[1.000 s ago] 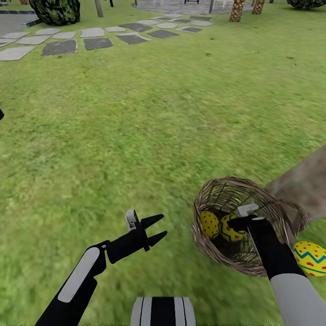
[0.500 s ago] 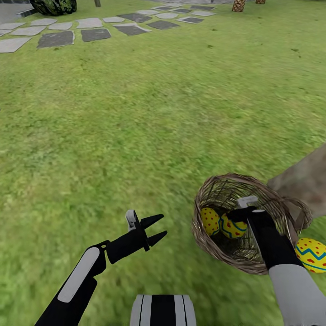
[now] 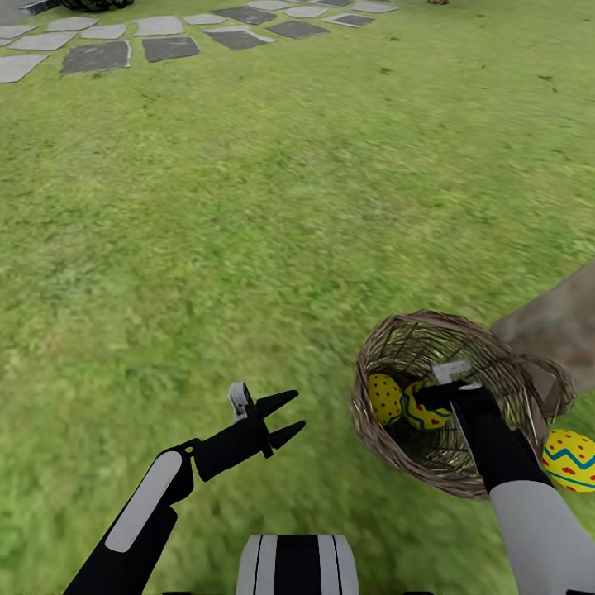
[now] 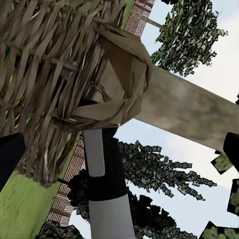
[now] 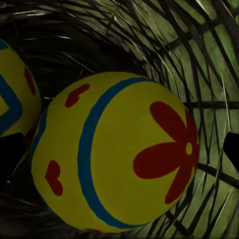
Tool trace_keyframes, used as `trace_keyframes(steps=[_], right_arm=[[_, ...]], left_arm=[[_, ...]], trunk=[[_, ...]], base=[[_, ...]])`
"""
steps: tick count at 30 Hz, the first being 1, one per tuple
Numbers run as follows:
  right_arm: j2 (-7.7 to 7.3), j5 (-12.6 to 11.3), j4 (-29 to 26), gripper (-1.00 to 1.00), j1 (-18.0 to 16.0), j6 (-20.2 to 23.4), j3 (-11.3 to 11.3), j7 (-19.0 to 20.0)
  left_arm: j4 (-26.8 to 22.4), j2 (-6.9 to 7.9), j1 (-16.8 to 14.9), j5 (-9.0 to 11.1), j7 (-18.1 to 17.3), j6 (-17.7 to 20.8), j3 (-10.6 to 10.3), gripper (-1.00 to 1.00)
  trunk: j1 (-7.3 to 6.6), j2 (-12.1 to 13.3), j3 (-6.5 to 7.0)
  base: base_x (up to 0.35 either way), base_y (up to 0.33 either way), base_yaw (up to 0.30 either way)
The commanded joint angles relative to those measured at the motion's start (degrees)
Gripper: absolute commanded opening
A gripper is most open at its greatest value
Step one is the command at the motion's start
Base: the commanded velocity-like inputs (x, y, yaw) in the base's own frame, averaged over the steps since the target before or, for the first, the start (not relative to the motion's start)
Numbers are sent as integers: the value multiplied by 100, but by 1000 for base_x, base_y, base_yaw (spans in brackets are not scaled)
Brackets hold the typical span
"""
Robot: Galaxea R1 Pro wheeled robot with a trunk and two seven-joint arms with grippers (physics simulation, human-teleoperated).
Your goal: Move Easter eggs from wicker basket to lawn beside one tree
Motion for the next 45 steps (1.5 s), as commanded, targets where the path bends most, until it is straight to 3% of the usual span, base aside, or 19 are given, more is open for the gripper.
trace_keyframes(steps=[1,8,15,24,45], right_arm=[[1,60,13,100,-2,19,-8,45],[-7,67,37,100,-2,30,-7,22],[-9,75,33,100,-2,23,-13,15],[10,76,24,100,-2,-4,-16,-343],[18,55,29,100,-2,4,-16,-297]], left_arm=[[0,5,-3,-26,-39,3,-6,100],[0,6,-3,-26,-39,3,-6,100],[1,10,-3,-26,-39,3,-6,100],[2,6,-3,-26,-39,3,-6,100],[8,3,-3,-26,-39,-4,-7,100]], trunk=[[2,-3,-25],[12,-8,-114],[12,-8,-114],[27,-16,-247],[51,-28,-446]], base=[[0,0,0],[0,0,0],[0,0,0],[0,0,0],[0,0,0]])
